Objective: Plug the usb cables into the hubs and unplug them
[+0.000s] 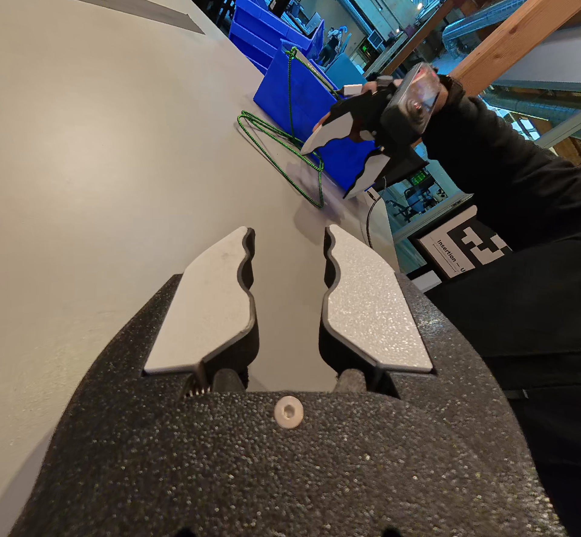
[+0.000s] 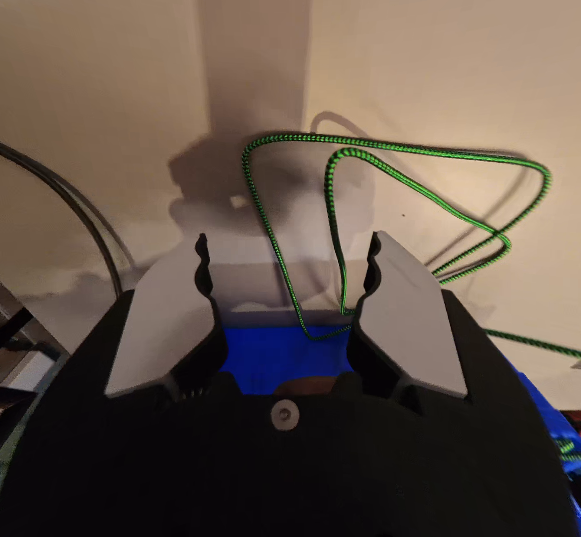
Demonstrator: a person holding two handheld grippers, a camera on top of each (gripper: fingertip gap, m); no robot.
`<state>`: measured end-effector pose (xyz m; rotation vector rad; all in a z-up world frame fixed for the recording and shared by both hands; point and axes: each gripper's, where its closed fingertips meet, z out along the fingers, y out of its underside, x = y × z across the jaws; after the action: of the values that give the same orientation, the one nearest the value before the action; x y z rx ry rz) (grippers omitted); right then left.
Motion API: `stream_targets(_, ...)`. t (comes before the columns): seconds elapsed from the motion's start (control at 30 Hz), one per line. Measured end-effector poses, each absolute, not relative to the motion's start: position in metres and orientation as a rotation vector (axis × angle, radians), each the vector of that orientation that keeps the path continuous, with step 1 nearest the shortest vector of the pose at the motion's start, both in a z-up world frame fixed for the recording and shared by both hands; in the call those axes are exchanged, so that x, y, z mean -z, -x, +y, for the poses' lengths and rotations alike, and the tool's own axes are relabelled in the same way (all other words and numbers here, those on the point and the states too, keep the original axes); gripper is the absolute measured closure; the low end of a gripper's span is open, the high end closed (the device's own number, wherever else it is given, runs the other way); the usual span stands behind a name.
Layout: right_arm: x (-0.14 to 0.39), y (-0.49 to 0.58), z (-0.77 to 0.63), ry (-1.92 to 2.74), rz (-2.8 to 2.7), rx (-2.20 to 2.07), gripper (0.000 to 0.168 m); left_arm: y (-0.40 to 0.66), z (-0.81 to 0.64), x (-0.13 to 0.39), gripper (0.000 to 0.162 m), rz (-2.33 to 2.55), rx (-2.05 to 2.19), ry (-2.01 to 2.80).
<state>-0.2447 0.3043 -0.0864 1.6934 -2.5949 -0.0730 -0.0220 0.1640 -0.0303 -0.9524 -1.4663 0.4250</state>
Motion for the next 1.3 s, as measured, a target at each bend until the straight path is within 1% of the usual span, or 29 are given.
stream_targets(0.07,0.098,0.249,0.303,-1.681,-2.549,0.110,0.078,0.022,0.164,0.029,0.120,-1.464,-0.429,0.949)
stream_targets(0.17,0.107,0.255,0.306,-1.678,-2.494,0.150,0.095,0.021,0.164,0.025,0.120,-1.452,-0.430,0.944)
stream_targets(0.23,0.106,0.253,0.307,-1.675,-2.497,0.130,0.099,0.022,0.165,0.023,0.120,-1.443,-0.429,0.937)
stream_targets(0.27,0.106,0.251,0.310,-1.686,-2.506,0.132,0.109,0.022,0.166,0.022,0.120,-1.440,-0.427,0.934)
stream_targets(0.37,0.107,0.246,0.317,-1.721,-2.543,0.134,0.165,0.022,0.168,0.020,0.121,-1.432,-0.424,0.935)
stream_targets(0.5,0.106,0.246,0.318,-1.729,-2.509,0.111,0.166,0.023,0.169,0.021,0.121,-1.433,-0.426,0.938)
stream_targets(0.6,0.090,0.244,0.315,-1.739,-2.466,0.048,0.167,0.022,0.168,0.021,0.121,-1.439,-0.432,0.931)
stream_targets(0.67,0.065,0.241,0.306,-1.713,-2.468,-0.057,0.167,0.022,0.166,0.022,0.121,-1.443,-0.434,0.921)
stream_targets(0.8,-0.010,0.252,0.283,-1.573,-2.467,-0.324,0.166,0.021,0.163,0.021,0.122,-1.446,-0.433,0.903)
stream_targets(0.9,-0.062,0.284,0.276,-1.415,-2.462,-0.453,0.166,0.021,0.163,0.021,0.123,-1.446,-0.431,0.896)
stream_targets(1.03,-0.109,0.342,0.280,-1.194,-2.459,-0.545,0.166,0.022,0.164,0.022,0.124,-1.447,-0.422,0.890)
stream_targets(1.2,-0.143,0.424,0.291,-0.897,-2.413,-0.638,0.166,0.024,0.164,0.028,0.124,-1.462,-0.408,0.894)
stream_targets(1.3,-0.146,0.478,0.302,-0.736,-2.366,-0.593,0.166,0.024,0.163,0.028,0.124,-1.462,-0.407,0.881)
